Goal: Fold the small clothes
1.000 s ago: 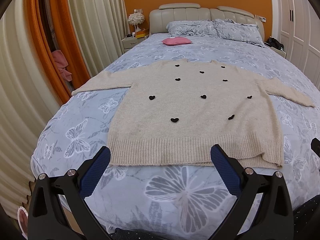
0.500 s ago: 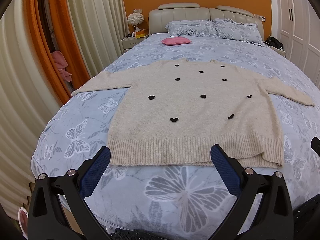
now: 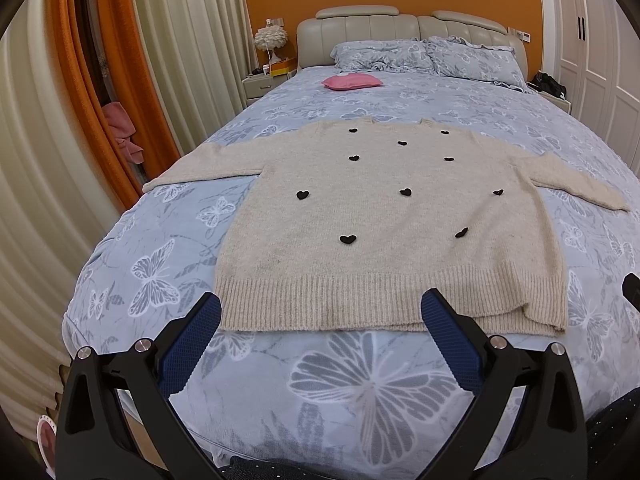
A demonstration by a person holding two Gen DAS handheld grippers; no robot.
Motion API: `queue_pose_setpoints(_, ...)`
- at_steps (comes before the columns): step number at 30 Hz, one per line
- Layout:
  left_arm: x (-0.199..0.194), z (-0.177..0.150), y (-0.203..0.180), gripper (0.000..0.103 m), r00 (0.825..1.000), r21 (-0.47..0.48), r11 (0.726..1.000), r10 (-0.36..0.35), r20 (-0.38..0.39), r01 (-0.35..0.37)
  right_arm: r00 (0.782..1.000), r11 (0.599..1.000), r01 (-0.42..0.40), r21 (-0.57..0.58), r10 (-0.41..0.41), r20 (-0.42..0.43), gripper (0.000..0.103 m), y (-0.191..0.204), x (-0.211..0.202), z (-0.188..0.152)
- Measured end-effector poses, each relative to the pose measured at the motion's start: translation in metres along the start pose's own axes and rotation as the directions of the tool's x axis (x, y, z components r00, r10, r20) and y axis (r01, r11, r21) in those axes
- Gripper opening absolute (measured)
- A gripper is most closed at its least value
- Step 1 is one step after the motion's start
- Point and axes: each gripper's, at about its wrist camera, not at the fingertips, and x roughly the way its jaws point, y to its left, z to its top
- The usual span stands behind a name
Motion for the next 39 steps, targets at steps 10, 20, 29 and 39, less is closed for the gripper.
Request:
queue_pose_setpoints(10, -0.001, 0.000, -0.001, 0.098, 1.000, 0.009, 1.000, 0.002, -0.003, -0.002, 1.000, 1.000, -0.008, 0.008, 0.008, -0.025, 0.094, 0.002, 0.000, 0.001)
queue_pose_setpoints(20, 0.029, 0.025, -0.024, 0.098, 0.995, 0.025, 0.997, -0.071, -0.064, 0.073, 0.987, 0.986, -0.089, 0.138, 0.106, -0.119, 0.094, -0.073, 0.053, 0.045)
queue_pose_setpoints(29, 0.085, 0.056, -0.118, 0.098, 0.969, 0.090, 0.968, -0.224, -0.100, 0.233, 0.988, 0.871, 0.039, 0.489, 0.039, -0.148, 0.093, -0.248, 0.193, 0.113)
queue_pose_setpoints(39, 0.075, -0.042, -0.201, 0.086, 0.864, 0.287, 0.823, -0.416, -0.285, 0.491, 0.975, 0.739, 0.139, 0.659, 0.016, -0.224, 0.093, -0.340, 0.309, 0.129)
